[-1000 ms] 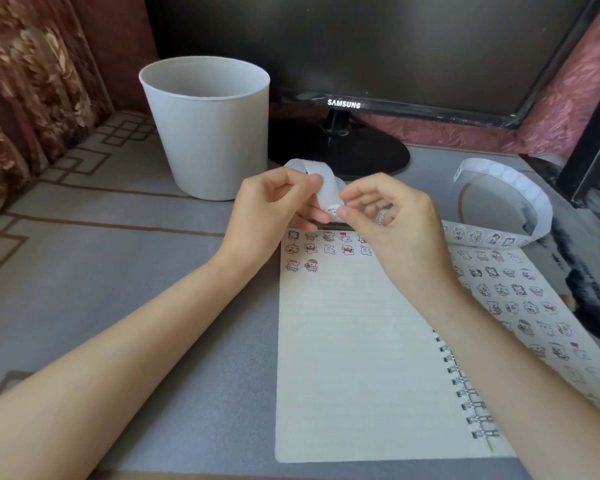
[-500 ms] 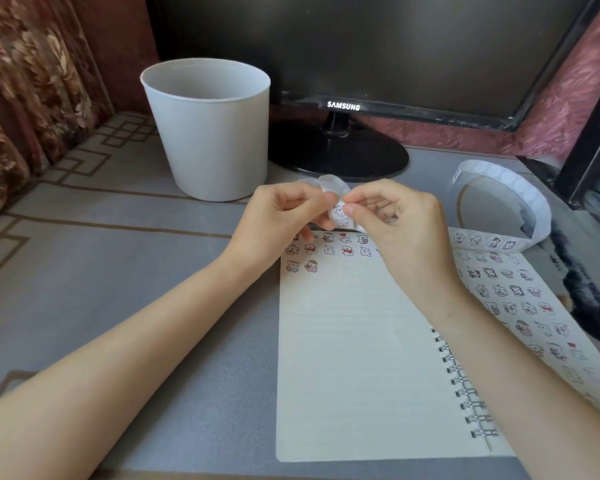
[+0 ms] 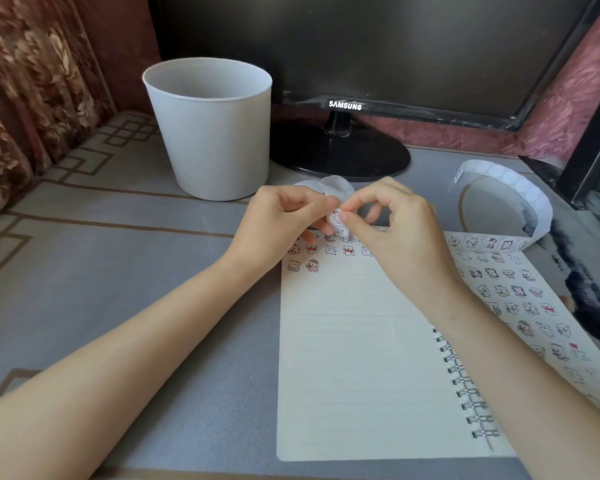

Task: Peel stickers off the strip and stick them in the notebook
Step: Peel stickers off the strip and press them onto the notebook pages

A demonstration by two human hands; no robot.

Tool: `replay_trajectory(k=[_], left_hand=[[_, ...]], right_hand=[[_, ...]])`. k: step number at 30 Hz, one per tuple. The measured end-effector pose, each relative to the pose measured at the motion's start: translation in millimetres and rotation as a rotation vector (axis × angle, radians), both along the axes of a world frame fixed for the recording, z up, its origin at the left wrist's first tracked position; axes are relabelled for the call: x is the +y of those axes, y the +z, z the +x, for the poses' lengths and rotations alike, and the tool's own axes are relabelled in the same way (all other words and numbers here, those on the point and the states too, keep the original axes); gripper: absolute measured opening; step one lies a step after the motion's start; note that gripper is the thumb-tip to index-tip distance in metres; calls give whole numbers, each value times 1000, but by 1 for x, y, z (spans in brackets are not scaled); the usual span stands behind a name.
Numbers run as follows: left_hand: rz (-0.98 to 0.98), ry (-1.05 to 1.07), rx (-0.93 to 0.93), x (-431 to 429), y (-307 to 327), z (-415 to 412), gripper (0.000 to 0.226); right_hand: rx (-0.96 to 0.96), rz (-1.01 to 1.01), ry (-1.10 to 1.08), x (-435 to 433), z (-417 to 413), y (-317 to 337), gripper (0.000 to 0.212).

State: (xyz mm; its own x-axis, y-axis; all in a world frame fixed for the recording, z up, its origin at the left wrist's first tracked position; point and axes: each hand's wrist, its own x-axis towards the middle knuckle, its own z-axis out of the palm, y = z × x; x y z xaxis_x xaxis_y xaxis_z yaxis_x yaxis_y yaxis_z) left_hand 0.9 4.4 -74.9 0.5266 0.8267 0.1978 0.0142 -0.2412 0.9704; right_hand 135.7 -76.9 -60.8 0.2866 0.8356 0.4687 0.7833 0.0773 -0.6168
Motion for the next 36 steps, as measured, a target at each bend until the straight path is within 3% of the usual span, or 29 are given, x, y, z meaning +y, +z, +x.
replay_trajectory(k=[8, 11, 15, 17, 20, 36], left_hand=[[-63, 27, -51, 5, -2, 0, 19], [-71, 42, -50, 5, -2, -1, 19], [-94, 43, -53, 6, -5, -1, 20], [-96, 41, -45, 7, -6, -1, 20], [-87, 59, -19, 6, -7, 0, 20], [-66, 76, 36, 6, -7, 0, 19]], right_hand=[[-214, 133, 68, -4, -5, 4, 12], [-83, 74, 87, -9, -10, 10, 6], [371, -211, 95, -13, -8, 15, 9], [456, -359, 61, -15, -5, 16, 6], [478, -479, 19, -17, -4, 13, 8], [442, -472, -28, -14, -10, 5, 6]])
